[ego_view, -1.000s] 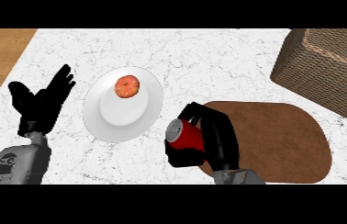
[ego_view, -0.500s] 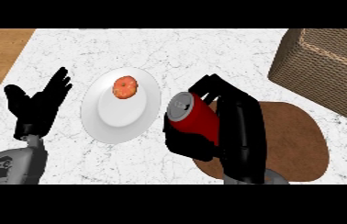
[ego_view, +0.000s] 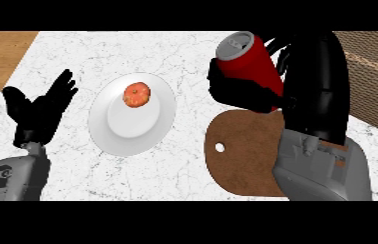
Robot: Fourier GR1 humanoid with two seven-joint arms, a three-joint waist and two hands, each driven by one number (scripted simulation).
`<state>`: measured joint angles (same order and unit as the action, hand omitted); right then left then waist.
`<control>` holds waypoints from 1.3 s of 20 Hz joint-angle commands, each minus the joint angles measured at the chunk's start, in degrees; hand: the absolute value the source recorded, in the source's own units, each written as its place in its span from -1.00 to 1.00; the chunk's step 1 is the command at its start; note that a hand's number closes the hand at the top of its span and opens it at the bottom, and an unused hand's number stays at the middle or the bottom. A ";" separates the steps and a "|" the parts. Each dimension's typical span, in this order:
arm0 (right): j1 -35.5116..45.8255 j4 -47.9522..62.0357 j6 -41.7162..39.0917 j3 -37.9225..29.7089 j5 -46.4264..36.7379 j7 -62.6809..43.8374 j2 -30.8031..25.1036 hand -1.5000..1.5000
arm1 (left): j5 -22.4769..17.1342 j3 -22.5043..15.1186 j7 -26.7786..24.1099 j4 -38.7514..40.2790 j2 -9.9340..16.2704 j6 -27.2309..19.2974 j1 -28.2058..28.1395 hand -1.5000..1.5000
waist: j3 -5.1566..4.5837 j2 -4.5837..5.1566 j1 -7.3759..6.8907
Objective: Pick the can from the cutting board and place it in the basket
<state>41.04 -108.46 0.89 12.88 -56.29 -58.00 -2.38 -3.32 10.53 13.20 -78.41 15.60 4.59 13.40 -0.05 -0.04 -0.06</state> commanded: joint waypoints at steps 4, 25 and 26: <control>5.31 4.98 -1.66 -9.75 -0.45 0.89 -4.81 1.00 | 0.97 -0.51 -0.17 -0.69 -1.15 -1.17 -0.13 0.00 | 0.04 0.01 -0.06; 3.86 32.83 5.95 -28.80 7.41 24.53 -22.46 1.00 | 2.46 -1.07 -1.46 0.82 -2.98 -2.05 0.19 0.00 | 0.04 0.19 -0.17; 1.13 33.06 6.90 -31.60 9.88 28.90 -24.66 1.00 | 1.24 0.05 0.02 -0.32 -1.42 -0.89 0.13 0.00 | 0.07 0.19 -0.11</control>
<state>44.18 -80.00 5.30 -14.41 -50.24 -36.26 -24.05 -1.99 9.94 13.62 -79.92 13.91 3.65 12.89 0.01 0.07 -0.21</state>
